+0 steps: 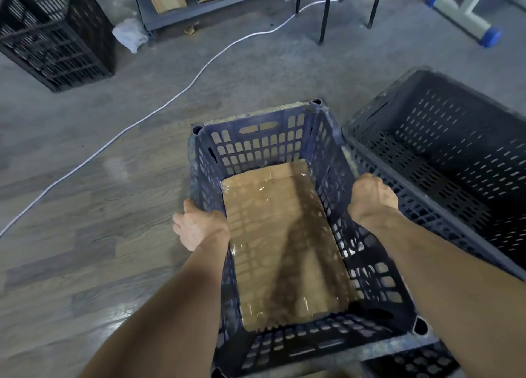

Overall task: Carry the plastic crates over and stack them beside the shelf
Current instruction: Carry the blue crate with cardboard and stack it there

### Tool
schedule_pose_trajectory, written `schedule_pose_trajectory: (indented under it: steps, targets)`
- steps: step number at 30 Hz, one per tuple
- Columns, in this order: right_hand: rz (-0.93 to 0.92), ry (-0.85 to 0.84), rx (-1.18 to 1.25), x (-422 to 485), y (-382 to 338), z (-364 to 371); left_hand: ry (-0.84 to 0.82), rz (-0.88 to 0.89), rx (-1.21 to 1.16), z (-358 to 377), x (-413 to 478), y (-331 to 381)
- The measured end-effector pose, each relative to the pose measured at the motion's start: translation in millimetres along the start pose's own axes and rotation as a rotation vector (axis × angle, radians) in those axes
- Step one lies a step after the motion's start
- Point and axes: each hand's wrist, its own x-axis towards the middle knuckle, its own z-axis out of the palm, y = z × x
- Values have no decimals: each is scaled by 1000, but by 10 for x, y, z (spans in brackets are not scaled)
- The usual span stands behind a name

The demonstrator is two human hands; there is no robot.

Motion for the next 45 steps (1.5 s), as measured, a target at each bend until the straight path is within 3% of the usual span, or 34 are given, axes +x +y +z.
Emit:
schedule_pose_trajectory:
  steps: [11, 25, 33, 45]
  targets:
    - [-141, 138, -26, -880, -695, -1788, 52, 5, -155, -1917, -189, 410]
    - [-318, 72, -56, -2031, -1461, -3194, 123, -62, -100, -4087, -276, 557]
    - [-465, 111, -63, -2373, -2060, -3750, 210, -171, -152, -4903, -232, 452]
    - [-551, 158, -121, -2628, -3096, -4014, 263, -257, -203, -5567, 354, 261]
